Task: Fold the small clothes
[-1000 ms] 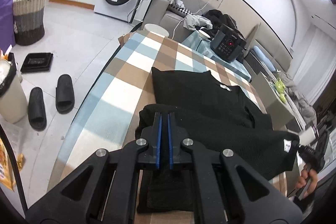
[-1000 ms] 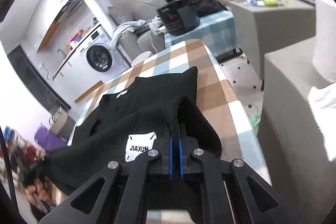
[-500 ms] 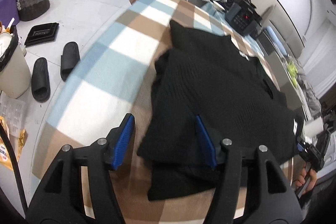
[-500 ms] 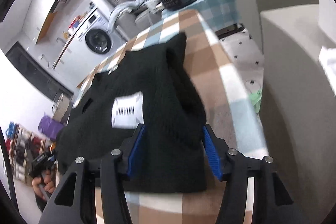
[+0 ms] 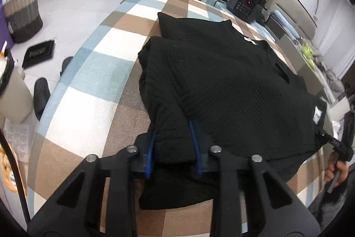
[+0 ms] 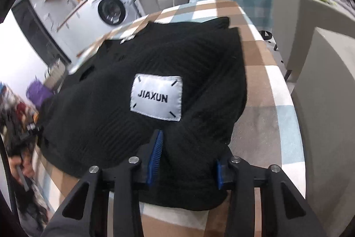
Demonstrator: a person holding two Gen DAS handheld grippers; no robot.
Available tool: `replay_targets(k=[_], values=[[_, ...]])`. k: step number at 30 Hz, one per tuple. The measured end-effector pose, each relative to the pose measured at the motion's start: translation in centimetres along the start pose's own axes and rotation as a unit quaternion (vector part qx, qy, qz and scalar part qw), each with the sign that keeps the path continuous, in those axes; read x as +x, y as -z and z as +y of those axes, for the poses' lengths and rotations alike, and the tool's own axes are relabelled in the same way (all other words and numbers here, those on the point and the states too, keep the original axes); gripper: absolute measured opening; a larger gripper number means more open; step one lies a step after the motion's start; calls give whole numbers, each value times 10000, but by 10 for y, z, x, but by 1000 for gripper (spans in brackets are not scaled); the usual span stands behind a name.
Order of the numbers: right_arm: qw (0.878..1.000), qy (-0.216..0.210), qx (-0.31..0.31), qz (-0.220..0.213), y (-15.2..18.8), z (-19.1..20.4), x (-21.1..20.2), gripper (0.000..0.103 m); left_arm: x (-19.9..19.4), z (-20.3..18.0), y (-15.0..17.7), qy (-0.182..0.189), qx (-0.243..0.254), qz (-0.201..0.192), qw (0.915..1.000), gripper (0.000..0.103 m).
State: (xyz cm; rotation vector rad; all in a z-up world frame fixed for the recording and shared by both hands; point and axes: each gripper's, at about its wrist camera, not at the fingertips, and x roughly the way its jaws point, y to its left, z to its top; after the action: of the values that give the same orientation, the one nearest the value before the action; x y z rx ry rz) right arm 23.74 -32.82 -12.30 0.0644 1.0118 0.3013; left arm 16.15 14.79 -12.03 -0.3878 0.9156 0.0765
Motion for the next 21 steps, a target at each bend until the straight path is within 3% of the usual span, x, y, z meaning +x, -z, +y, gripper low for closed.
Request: replay_targets(k=[7,15,18,21], values=[[9998,-43,-22,185,22,10,-9,35,-4,1,3,-20,146,30,9999,20],[9995,-146,76,279,42,8,-26,35,-33,4,36,-48,278,130,9995,20],[9993,-107,126,325,40,5,-29,44,-44,12,42,10,126,185,9997,26],[9984,-170,455,293,38,-6,-39,45,-58,24,45,179,-181,172,9995,26]])
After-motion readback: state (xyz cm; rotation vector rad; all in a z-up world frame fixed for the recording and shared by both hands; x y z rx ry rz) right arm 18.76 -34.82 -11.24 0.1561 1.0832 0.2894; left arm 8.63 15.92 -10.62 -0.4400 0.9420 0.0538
